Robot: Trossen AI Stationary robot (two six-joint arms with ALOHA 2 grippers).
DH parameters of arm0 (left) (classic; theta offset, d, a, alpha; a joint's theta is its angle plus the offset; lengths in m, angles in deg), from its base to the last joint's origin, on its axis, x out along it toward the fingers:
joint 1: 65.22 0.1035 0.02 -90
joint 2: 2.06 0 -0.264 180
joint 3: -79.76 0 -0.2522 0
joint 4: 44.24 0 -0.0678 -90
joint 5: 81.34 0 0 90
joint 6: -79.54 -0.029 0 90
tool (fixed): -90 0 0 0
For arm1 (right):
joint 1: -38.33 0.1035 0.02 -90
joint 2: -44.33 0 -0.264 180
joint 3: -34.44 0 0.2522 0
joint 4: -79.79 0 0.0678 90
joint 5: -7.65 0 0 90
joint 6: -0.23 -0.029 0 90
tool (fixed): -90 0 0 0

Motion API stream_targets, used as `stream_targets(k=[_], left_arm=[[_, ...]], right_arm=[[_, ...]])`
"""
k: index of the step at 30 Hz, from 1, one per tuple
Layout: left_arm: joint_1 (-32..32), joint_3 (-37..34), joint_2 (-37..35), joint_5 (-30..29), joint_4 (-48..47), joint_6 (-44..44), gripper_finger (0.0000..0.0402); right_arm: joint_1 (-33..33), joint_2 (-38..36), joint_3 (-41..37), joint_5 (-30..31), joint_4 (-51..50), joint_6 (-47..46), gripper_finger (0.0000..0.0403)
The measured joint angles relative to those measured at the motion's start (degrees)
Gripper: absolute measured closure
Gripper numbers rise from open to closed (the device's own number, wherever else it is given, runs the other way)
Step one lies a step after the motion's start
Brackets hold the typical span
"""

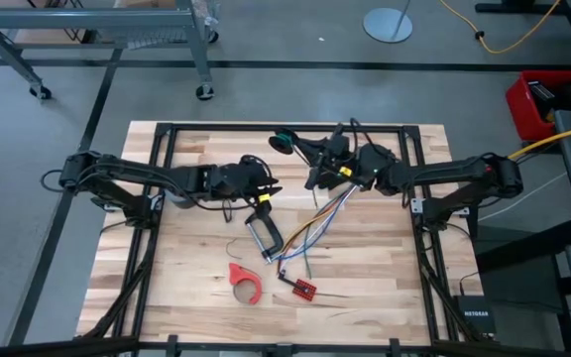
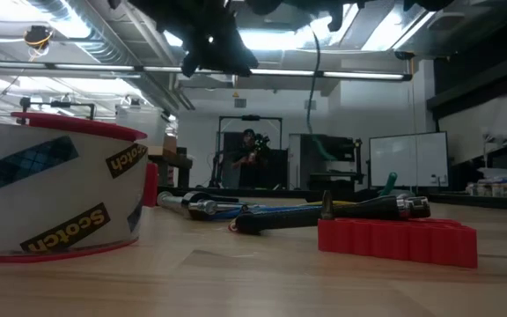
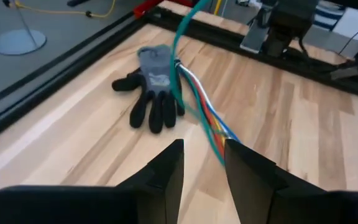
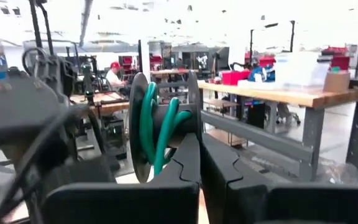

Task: Coil cords
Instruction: Coil the green wire around the spool

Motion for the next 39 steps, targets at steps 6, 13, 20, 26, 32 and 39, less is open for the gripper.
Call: stream_targets(k=[6, 13, 20, 26, 32, 39], left_arm=[[-1.3, 0.0, 6.1, 0.1, 15.1, -4.7, 0.0295], [-1.2, 0.0, 11.9, 5.2, 27.9, -7.1, 0.0295], [-1.3, 0.0, 17.4, 16.5, 42.9, -11.4, 0.0295], [-2.0, 0.0, 21.6, 20.3, 46.1, -9.1, 0.0295], [-1.7, 0.0, 23.7, 18.5, 47.1, -11.8, 0.0295], [-1.5, 0.1, 23.6, 16.7, 54.6, -23.9, 0.0295]], right_arm=[[0.0, -2.1, 0.0, -0.9, -0.6, 1.4, 0.0403], [0.0, -7.8, 0.0, -9.2, -9.1, 1.6, 0.0403], [0.1, -11.8, 0.0, -17.9, -19.7, -1.5, 0.0403], [0.0, -12.0, -0.1, -20.4, -19.7, -1.5, 0.0403], [0.0, -12.0, -0.1, -20.4, -19.4, -1.5, 0.0403], [0.0, -12.0, -0.1, -23.8, -18.7, -3.0, 0.0403]])
